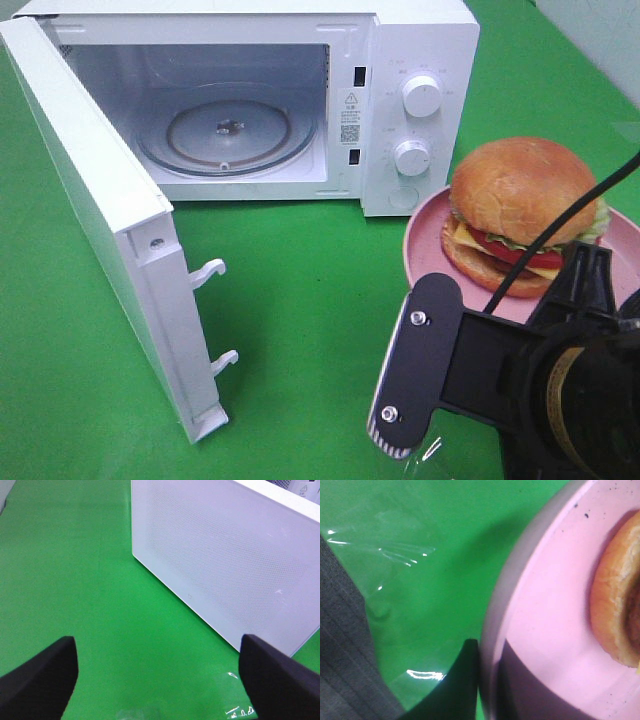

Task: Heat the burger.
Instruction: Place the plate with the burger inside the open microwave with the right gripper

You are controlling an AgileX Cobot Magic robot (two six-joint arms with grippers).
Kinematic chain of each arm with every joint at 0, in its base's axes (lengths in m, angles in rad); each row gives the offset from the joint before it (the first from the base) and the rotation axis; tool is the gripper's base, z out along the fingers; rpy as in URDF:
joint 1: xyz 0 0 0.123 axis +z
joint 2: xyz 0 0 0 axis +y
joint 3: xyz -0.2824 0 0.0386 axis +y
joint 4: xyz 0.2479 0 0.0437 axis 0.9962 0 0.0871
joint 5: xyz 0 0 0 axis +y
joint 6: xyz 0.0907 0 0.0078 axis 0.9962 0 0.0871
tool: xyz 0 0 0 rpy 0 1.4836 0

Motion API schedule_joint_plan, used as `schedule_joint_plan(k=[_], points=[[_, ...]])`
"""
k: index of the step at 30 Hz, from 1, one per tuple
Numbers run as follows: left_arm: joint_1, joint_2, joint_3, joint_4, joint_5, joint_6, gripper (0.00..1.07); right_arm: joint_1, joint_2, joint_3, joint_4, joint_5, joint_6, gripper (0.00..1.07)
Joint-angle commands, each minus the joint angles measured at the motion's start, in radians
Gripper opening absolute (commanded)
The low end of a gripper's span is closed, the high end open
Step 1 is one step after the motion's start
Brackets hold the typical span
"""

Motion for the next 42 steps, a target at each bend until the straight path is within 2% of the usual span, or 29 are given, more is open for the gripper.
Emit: schedule_joint_plan(k=[1,20,34,42], points=[[0.002,-0.002,0.003,-0.002,0.0,0.001,0.8,0.002,-0.006,0.003,-0.121,-0.033,-0.075,0.0],[0.002,-0.002,0.003,-0.002,0.0,0.001,0.8,-0.017,-0.006,0.003,-0.174,-0.195,-0.335,0.0],[0.002,-0.002,0.003,-0.002,0.0,0.001,0.8,-0.25,-0.006,0.003,-0.174,-0.441,-0.638,0.0],[0.002,-0.002,0.003,-0.002,0.0,0.001,0.8,-0.315,-0.006,0.003,-0.173,-0.505,-0.753,0.0]])
